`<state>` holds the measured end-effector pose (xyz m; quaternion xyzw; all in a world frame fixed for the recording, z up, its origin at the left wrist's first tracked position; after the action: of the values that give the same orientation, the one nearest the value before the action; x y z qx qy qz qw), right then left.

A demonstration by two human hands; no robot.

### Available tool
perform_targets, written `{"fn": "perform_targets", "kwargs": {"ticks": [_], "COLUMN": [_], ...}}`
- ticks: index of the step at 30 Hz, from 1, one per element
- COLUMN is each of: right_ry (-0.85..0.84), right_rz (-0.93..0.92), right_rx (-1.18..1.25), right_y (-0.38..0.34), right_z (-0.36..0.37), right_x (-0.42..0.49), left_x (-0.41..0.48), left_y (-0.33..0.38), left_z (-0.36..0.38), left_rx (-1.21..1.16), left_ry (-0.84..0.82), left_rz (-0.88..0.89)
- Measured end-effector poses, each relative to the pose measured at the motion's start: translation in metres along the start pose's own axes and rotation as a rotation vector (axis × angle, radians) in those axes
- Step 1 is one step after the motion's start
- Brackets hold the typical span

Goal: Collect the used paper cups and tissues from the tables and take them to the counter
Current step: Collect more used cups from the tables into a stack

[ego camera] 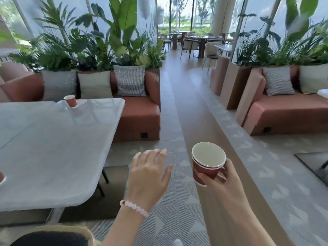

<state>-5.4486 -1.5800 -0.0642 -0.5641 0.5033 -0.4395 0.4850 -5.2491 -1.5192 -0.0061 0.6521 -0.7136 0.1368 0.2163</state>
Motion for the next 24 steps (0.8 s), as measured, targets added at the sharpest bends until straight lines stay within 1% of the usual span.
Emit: {"fn": "perform_targets", "kwargs": {"ticks": [6, 10, 19, 24], "right_ry": [-0.075, -0.119, -0.325, -0.510], "right_rz": [0.006, 0.018, 0.001, -0.048], "right_rx": [-0.018, -0.017, -0.037, -0.018], "right_y": [-0.012, -0.015, -0.014, -0.026], "right_z": [0.030, 0.058, 0.150, 0.215], "right_x": [0.130, 0.197, 0.324, 0.395], "left_x": [0.099, 0.142, 0.184, 0.211], "left_y": [-0.051, -0.086, -0.179, -0.231], "left_z": [0.045, 0.060, 0.089, 0.107], "left_rx": [0.001, 0.035, 0.132, 0.231], "left_ry": [-0.032, -0.033, -0.031, -0.014], "left_rz": [-0.064, -0.104, -0.325, -0.454]}}
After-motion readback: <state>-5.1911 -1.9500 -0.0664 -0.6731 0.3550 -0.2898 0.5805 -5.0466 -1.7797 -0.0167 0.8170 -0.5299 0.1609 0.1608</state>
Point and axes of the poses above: each hand's wrist, its own x-axis towards the middle knuckle, its own z-axis out of the palm, y = z × x, the point moved 6 cm from there along x, towards the middle knuckle, and after that the axes turned 8 degrees about z, right-handed, at the moved point
